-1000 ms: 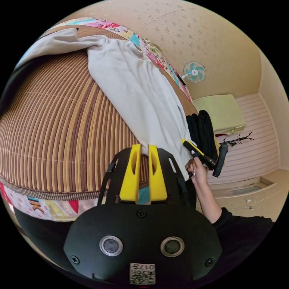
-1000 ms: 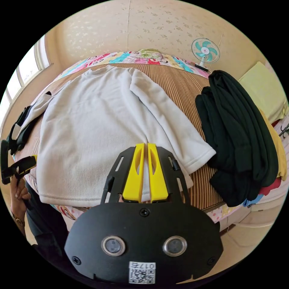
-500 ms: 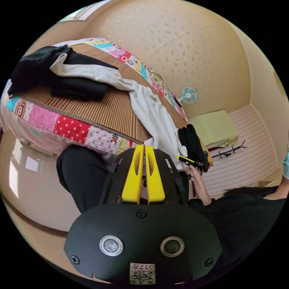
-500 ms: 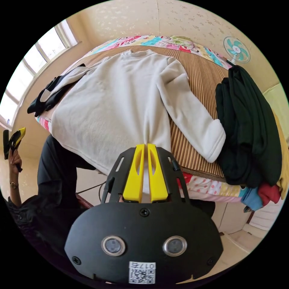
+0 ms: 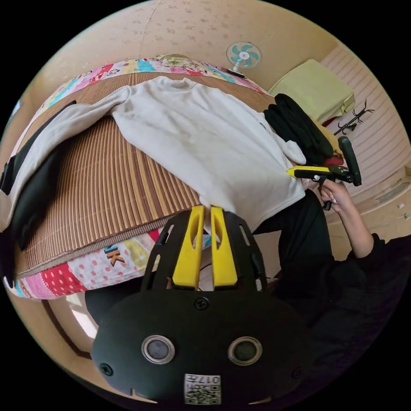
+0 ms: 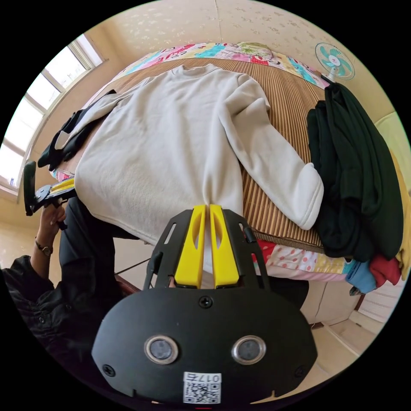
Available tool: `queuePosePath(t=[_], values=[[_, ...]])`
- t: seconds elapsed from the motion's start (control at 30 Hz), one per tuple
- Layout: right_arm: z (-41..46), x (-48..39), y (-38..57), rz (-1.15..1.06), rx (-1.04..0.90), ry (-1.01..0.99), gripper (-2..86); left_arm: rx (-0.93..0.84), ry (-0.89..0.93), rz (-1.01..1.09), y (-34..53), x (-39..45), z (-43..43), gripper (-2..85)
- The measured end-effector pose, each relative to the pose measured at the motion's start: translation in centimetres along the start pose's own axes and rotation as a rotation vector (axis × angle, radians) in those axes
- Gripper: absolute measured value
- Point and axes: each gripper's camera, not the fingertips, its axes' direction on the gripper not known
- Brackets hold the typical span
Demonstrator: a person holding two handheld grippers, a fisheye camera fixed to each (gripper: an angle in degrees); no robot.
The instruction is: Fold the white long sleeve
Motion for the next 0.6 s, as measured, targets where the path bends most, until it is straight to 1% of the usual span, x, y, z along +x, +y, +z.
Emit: queuePosePath(t=[0.03, 0.07, 0.13, 0.17, 0.2, 0.23, 0.27, 0.3, 0.33, 0.37, 0.4, 0.43, 0.47, 0.5, 0.53, 0.57, 0.6], values=[[-0.3, 0.2, 0.4, 0.007, 0.001, -0.010, 2.1, -0.023, 0.076, 0.049, 0.1, 0.7, -0.7, 3.0], [-0.8, 0.4, 0.7, 0.012, 0.003, -0.014, 2.1, -0.014, 0.115, 0.061, 0.4, 1.0, -1.3, 2.6], [-1.6, 0.5, 1.3, 0.009, 0.015, -0.013, 2.1, 0.150, 0.286, 0.062, 3.2, 1.5, -6.4, 1.7], [-2.1, 0.5, 1.7, 0.010, 0.023, -0.006, 2.0, 0.198, 0.334, 0.045, 4.2, 1.2, -7.9, 1.6], [-2.4, 0.4, 1.9, 0.011, 0.026, 0.001, 2.0, 0.290, 0.410, -0.017, 6.4, 0.3, -10.7, 1.4], [-2.6, 0.3, 2.3, 0.007, 0.022, 0.015, 2.0, 0.323, 0.432, -0.105, 8.6, -1.0, -12.2, 1.4], [-2.4, 0.2, 2.7, 0.001, -0.002, 0.026, 2.0, 0.322, 0.427, -0.141, 9.6, -1.5, -12.7, 1.4], [-2.2, 0.1, 2.9, 0.001, -0.023, 0.033, 2.0, 0.258, 0.404, -0.206, 11.3, -2.6, -12.6, 1.6], [-1.8, 0.1, 3.4, 0.004, -0.041, 0.035, 2.0, 0.149, 0.367, -0.294, 12.6, -4.0, -11.6, 1.8], [-1.9, 0.0, 4.0, 0.012, -0.033, 0.037, 2.0, 0.120, 0.348, -0.340, 13.3, -4.8, -11.2, 1.9], [-2.0, 0.0, 4.2, 0.016, -0.030, 0.041, 2.0, 0.145, 0.303, -0.438, 15.1, -6.7, -11.2, 3.2], [-2.2, 0.0, 4.5, 0.020, -0.027, 0.050, 2.0, 0.214, 0.299, -0.534, 16.6, -9.1, -11.8, 5.6], [-2.5, 0.1, 4.6, 0.022, -0.030, 0.054, 2.0, 0.253, 0.315, -0.571, 17.1, -10.4, -12.3, 7.4], [-2.5, 0.2, 4.6, 0.024, -0.035, 0.054, 2.0, 0.332, 0.352, -0.626, 17.4, -13.3, -13.4, 11.1], [-2.7, 0.3, 4.5, 0.028, -0.048, 0.053, 2.1, 0.399, 0.359, -0.683, 17.1, -16.1, -14.7, 12.5], [-2.9, 0.5, 4.5, 0.026, -0.060, 0.052, 2.1, 0.440, 0.348, -0.706, 16.7, -17.5, -15.5, 13.3], [-3.1, 0.6, 4.5, 0.023, -0.065, 0.052, 2.1, 0.531, 0.278, -0.722, 15.7, -19.9, -17.5, 13.1]])
